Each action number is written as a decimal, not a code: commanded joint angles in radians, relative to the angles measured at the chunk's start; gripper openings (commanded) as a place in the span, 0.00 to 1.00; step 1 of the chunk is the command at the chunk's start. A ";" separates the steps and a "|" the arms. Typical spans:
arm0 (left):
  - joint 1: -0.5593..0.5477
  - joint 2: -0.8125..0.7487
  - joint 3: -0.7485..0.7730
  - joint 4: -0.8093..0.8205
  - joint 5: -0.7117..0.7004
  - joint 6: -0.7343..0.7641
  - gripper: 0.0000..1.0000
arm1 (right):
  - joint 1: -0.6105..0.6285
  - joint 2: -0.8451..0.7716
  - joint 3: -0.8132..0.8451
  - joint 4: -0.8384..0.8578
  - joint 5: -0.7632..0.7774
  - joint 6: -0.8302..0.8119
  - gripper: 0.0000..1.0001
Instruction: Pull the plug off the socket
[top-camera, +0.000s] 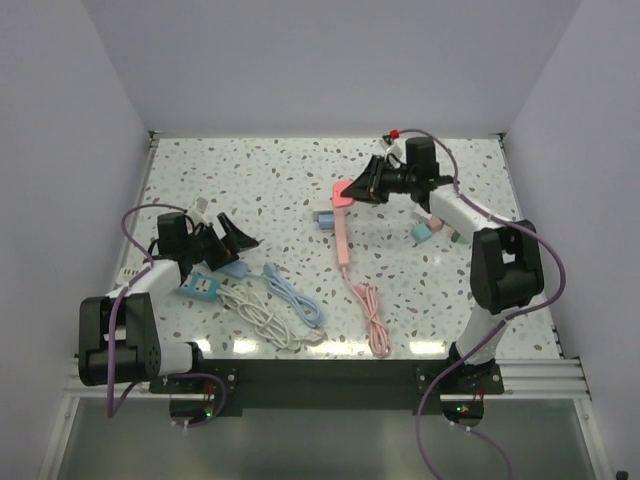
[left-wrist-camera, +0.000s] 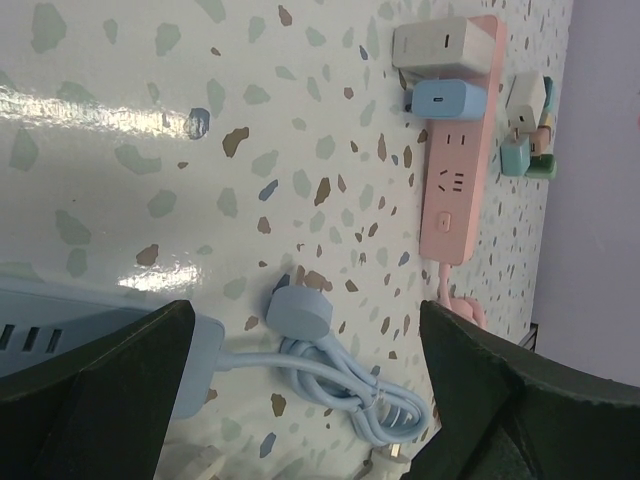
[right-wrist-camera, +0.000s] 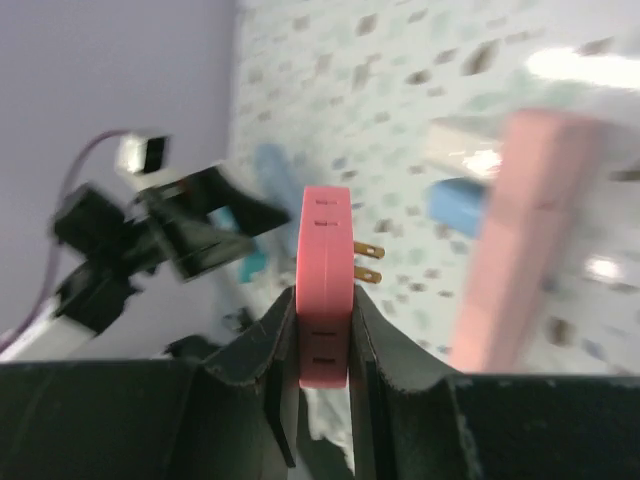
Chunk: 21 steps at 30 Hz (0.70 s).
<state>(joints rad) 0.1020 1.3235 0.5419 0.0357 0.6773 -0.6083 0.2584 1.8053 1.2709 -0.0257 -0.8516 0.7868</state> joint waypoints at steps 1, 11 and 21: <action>-0.005 0.005 0.027 0.016 0.015 0.030 1.00 | -0.050 -0.026 0.268 -0.525 0.461 -0.338 0.00; -0.004 0.013 0.058 -0.025 0.007 0.050 1.00 | -0.097 0.242 0.528 -0.792 1.157 -0.382 0.00; -0.005 -0.006 0.066 -0.077 -0.001 0.070 1.00 | -0.153 0.396 0.670 -0.830 1.177 -0.368 0.30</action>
<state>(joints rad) 0.1020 1.3376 0.5724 -0.0151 0.6762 -0.5777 0.1307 2.2303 1.8961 -0.8165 0.2672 0.4236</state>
